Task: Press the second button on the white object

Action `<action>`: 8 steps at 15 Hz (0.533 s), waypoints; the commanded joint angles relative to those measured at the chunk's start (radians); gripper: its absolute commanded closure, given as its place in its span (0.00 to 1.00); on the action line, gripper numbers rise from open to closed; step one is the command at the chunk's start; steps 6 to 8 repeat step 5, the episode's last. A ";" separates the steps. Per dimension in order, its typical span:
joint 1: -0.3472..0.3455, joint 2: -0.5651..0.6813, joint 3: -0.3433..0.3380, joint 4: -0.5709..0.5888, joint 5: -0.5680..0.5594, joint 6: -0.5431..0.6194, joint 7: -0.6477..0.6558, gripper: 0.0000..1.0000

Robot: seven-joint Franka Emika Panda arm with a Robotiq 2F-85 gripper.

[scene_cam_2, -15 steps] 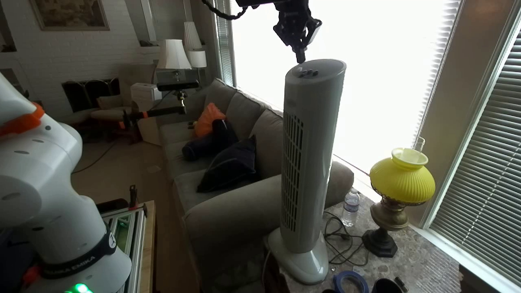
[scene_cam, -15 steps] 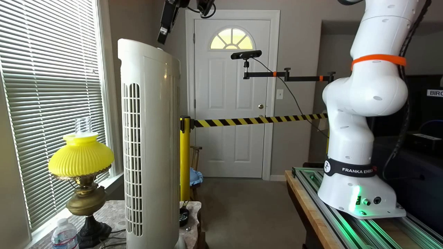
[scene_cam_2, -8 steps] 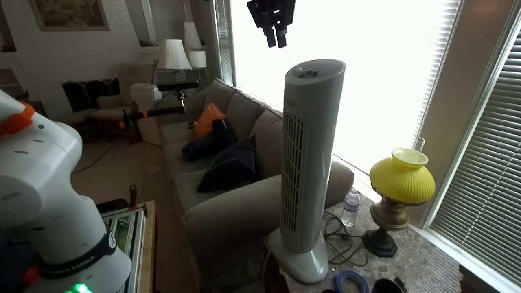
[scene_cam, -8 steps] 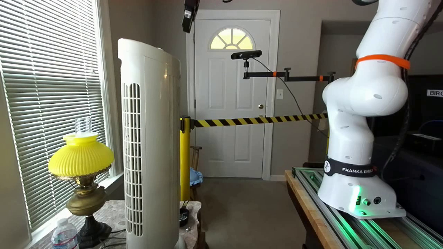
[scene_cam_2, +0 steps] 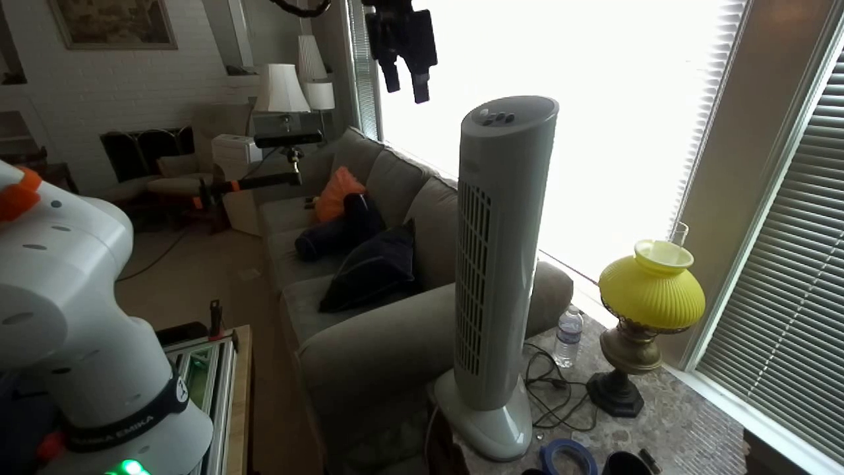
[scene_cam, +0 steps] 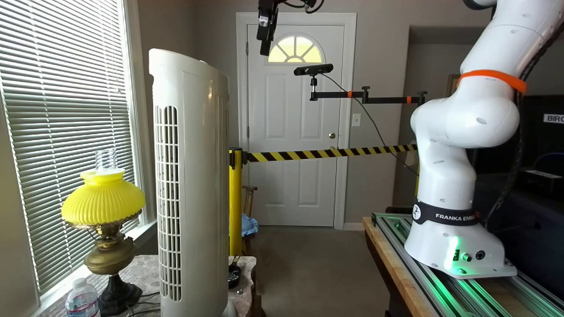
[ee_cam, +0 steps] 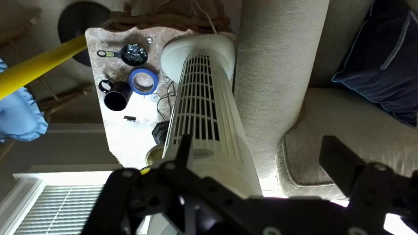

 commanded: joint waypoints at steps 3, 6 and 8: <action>0.013 -0.132 0.011 -0.276 0.033 0.191 0.015 0.00; 0.012 -0.083 0.008 -0.202 0.017 0.144 0.016 0.01; 0.012 -0.083 0.008 -0.202 0.017 0.144 0.016 0.01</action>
